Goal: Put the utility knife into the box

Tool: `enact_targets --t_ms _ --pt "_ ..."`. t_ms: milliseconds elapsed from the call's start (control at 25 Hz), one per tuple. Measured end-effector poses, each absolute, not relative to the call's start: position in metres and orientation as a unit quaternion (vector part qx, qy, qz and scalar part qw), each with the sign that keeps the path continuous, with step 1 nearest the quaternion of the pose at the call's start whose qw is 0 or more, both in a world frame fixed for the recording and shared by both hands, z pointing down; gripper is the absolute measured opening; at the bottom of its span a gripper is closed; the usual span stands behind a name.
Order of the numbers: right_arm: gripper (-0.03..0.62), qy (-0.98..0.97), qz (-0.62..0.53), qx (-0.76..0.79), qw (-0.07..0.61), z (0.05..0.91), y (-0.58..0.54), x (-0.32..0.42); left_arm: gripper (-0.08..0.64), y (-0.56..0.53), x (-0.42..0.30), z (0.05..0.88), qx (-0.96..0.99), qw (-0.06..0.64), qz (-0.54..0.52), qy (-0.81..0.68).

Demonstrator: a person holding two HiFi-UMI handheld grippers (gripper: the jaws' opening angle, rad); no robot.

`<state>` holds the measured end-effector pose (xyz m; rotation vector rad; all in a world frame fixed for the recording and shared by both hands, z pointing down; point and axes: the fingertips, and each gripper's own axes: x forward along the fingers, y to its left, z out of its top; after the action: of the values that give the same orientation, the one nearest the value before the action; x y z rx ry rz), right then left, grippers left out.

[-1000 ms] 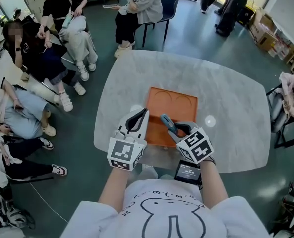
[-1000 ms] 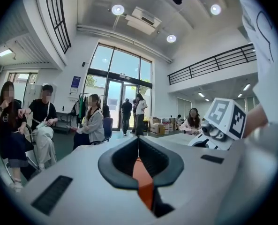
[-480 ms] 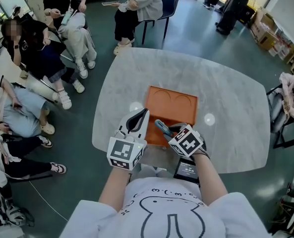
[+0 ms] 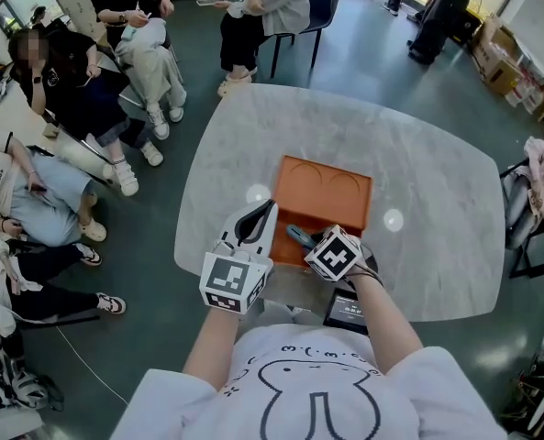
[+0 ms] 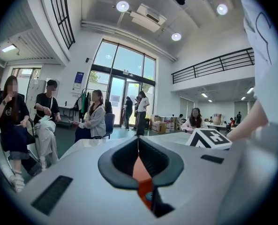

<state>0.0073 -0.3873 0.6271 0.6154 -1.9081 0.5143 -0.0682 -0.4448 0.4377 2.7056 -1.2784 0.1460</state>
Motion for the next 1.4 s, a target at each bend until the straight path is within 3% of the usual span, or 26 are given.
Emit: enact_targets --t_ms 320,720,880,1400 --pt "0.133 -0.774 0.214 0.256 0.539 0.644 -0.390 0.009 0.015 -0.440 -0.077 0.436 0.895 0.070 0.055 -0.437" --pt "0.138 -0.775 0.242 0.264 0.521 0.650 -0.387 0.008 0.015 -0.435 -0.082 0.430 0.887 0.071 0.049 -0.453" --pt "0.195 -0.781 0.247 0.274 0.504 0.645 -0.385 0.009 0.015 -0.431 -0.084 0.428 0.884 0.073 0.046 -0.459" --pt "0.199 -0.813 0.255 0.328 0.408 0.579 -0.391 0.021 0.015 -0.420 -0.078 0.408 0.876 0.069 0.031 -0.476"
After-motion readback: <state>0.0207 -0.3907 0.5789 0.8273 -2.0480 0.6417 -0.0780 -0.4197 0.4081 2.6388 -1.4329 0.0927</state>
